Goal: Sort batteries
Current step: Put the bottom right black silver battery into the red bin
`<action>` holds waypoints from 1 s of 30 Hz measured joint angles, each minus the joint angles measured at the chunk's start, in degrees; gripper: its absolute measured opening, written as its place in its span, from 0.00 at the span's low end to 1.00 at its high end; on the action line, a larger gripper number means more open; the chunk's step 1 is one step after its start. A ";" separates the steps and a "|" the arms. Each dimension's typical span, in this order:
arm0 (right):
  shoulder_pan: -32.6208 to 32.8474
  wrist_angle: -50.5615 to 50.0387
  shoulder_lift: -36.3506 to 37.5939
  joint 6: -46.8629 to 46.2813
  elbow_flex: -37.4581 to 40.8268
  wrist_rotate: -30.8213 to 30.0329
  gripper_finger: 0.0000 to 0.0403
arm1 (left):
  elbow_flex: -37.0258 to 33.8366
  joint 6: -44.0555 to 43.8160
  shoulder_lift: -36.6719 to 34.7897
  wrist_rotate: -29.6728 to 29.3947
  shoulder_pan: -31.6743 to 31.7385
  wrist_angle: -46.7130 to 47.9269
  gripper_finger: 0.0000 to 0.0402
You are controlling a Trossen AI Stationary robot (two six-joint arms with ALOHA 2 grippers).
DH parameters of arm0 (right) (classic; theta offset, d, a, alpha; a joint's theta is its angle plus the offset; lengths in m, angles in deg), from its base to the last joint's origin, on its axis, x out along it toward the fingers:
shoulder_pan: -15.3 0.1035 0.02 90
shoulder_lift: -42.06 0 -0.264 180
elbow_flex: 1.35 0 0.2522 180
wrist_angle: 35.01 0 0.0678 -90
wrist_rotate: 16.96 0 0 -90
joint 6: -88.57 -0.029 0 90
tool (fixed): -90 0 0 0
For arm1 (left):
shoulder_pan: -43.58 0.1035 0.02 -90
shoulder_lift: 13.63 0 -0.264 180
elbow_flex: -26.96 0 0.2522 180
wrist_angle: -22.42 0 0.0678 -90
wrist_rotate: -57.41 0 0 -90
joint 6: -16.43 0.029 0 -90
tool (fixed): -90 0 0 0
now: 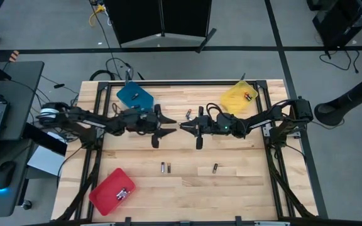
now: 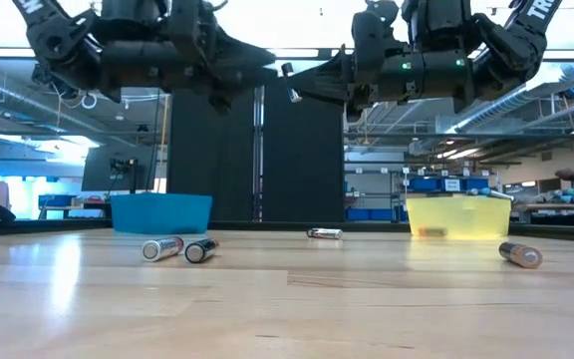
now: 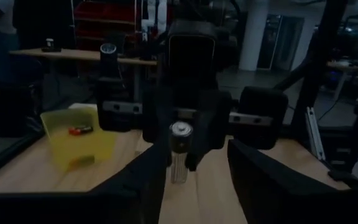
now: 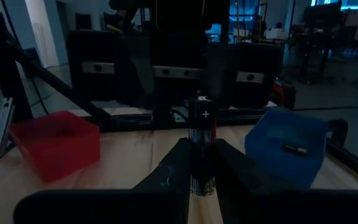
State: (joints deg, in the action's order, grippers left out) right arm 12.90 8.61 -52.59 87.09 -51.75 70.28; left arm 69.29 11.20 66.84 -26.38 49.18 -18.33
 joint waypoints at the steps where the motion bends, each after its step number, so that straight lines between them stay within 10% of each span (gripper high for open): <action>1: 0.02 0.01 0.00 0.00 0.00 0.00 0.14 | 0.67 0.17 0.90 0.17 0.00 -0.02 0.45; 15: 0.92 -0.01 0.00 0.72 0.00 0.52 0.14 | 4.71 0.68 6.93 3.41 0.00 -4.04 0.44; 30: 0.99 0.69 0.00 0.80 0.02 1.09 0.14 | 4.71 2.47 6.91 3.37 0.04 -3.23 0.13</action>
State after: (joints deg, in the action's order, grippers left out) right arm 13.90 9.30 -52.59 87.90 -51.73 71.36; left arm 74.00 13.66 73.74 -23.01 49.23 -21.56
